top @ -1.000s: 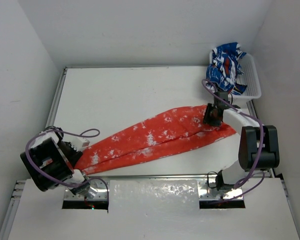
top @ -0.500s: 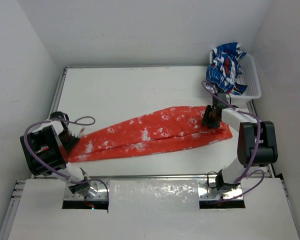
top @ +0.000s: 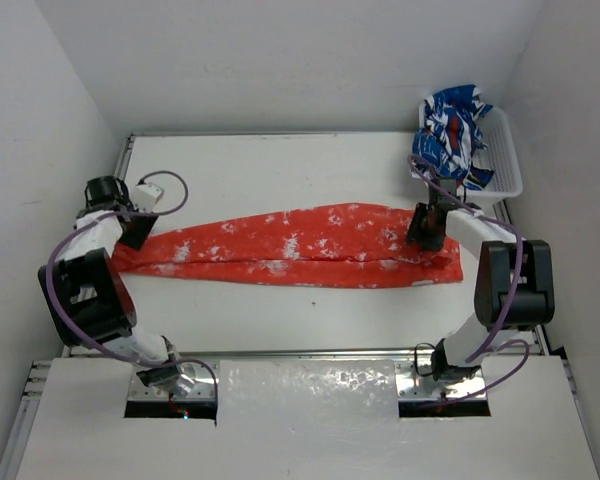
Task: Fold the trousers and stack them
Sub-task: Fold the trousers
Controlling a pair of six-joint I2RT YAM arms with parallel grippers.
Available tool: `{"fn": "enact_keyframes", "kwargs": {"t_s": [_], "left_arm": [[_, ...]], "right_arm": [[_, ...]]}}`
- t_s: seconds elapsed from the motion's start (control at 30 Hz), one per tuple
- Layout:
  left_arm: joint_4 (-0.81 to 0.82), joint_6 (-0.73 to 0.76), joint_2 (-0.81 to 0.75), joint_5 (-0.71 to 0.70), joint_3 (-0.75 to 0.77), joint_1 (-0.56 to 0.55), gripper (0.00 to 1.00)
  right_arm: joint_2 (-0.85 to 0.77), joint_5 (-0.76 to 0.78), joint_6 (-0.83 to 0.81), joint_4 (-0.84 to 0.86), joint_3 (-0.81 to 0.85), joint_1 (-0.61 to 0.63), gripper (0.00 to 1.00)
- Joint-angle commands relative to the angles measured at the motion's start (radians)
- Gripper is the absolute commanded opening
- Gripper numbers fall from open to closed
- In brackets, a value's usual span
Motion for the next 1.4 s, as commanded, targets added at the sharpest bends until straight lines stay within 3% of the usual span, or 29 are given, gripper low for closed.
{"fn": "enact_keyframes", "kwargs": {"t_s": [0.0, 0.17, 0.3, 0.43, 0.57, 0.83, 0.87, 1.0, 1.17, 1.37], "left_arm": [[-0.16, -0.048, -0.088, 0.128, 0.157, 0.061, 0.5], [-0.36, -0.079, -0.005, 0.187, 0.351, 0.23, 0.5], [-0.379, -0.042, 0.088, 0.087, 0.351, 0.278, 0.5], [-0.387, -0.093, 0.206, 0.118, 0.423, 0.341, 0.52], [-0.405, -0.118, 0.25, 0.272, 0.451, 0.352, 0.53], [-0.326, -0.141, 0.285, 0.369, 0.405, 0.349, 0.53], [-0.313, -0.139, 0.282, 0.375, 0.399, 0.349, 0.51], [-0.267, -0.111, 0.239, 0.411, 0.357, 0.349, 0.28], [-0.207, -0.055, 0.153, 0.463, 0.29, 0.341, 0.15], [-0.204, -0.027, 0.098, 0.464, 0.277, 0.339, 0.01]], "right_arm": [[-0.085, 0.014, -0.024, -0.024, 0.065, -0.052, 0.45], [-0.137, -0.006, -0.007, -0.098, 0.082, -0.094, 0.51], [-0.15, -0.046, 0.044, -0.18, 0.068, -0.16, 0.64], [-0.153, -0.042, 0.073, -0.226, 0.047, -0.206, 0.67], [-0.168, -0.04, 0.088, -0.217, 0.024, -0.218, 0.68], [-0.14, -0.083, 0.128, -0.147, -0.004, -0.229, 0.71], [-0.128, -0.085, 0.131, -0.144, -0.005, -0.229, 0.71], [-0.102, -0.065, 0.119, -0.136, -0.002, -0.229, 0.72], [-0.077, -0.065, 0.128, -0.101, -0.007, -0.229, 0.72], [-0.103, 0.041, 0.104, -0.251, 0.042, -0.227, 0.73]]}}
